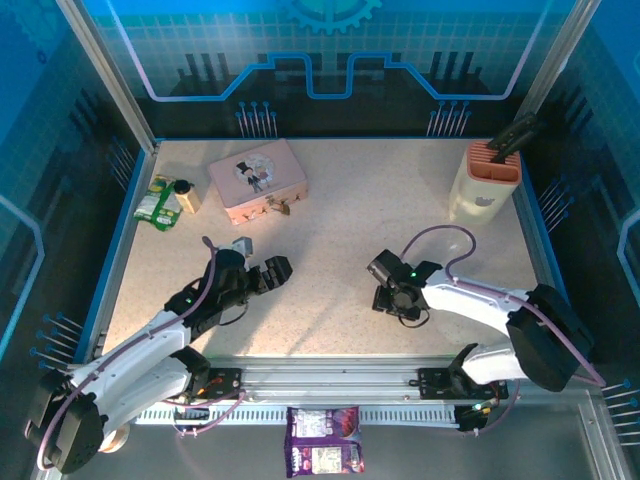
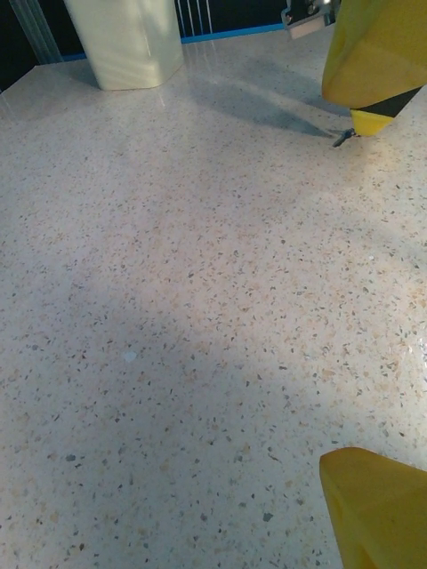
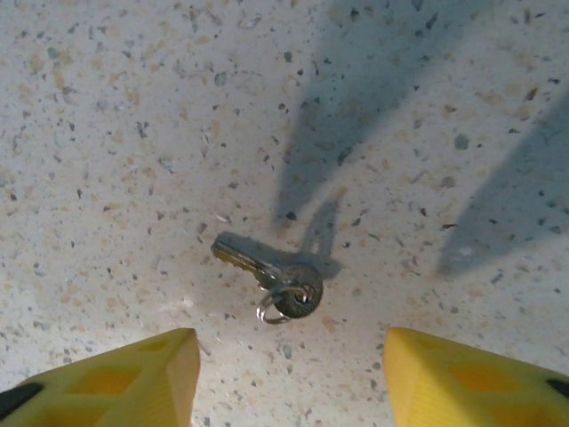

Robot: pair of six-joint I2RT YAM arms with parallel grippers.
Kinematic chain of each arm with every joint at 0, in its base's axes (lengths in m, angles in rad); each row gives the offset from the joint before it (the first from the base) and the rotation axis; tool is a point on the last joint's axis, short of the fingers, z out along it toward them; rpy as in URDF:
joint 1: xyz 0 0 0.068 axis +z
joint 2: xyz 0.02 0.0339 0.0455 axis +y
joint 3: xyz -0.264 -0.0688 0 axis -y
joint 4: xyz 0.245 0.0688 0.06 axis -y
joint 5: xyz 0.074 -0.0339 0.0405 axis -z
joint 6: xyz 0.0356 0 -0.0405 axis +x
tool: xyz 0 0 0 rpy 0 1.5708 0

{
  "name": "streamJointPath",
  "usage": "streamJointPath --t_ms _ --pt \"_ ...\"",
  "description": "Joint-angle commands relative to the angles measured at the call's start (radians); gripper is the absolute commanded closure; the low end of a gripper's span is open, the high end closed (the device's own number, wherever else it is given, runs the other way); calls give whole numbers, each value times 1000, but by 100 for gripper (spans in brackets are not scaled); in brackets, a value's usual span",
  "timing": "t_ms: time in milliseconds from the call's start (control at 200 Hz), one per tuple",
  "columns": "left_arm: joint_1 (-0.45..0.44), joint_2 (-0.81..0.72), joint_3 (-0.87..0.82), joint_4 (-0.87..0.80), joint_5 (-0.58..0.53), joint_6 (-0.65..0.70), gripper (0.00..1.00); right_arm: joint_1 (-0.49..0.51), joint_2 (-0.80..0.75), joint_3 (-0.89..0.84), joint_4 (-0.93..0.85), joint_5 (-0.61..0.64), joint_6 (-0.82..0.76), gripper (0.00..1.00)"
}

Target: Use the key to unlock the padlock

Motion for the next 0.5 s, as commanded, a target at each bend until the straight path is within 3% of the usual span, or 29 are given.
streamJointPath --t_ms 0,495 --pt "-12 14 -6 34 -16 -14 1 11 31 43 4 14 12 47" --pt "-59 47 23 37 -47 -22 1 18 86 32 11 40 1 63"
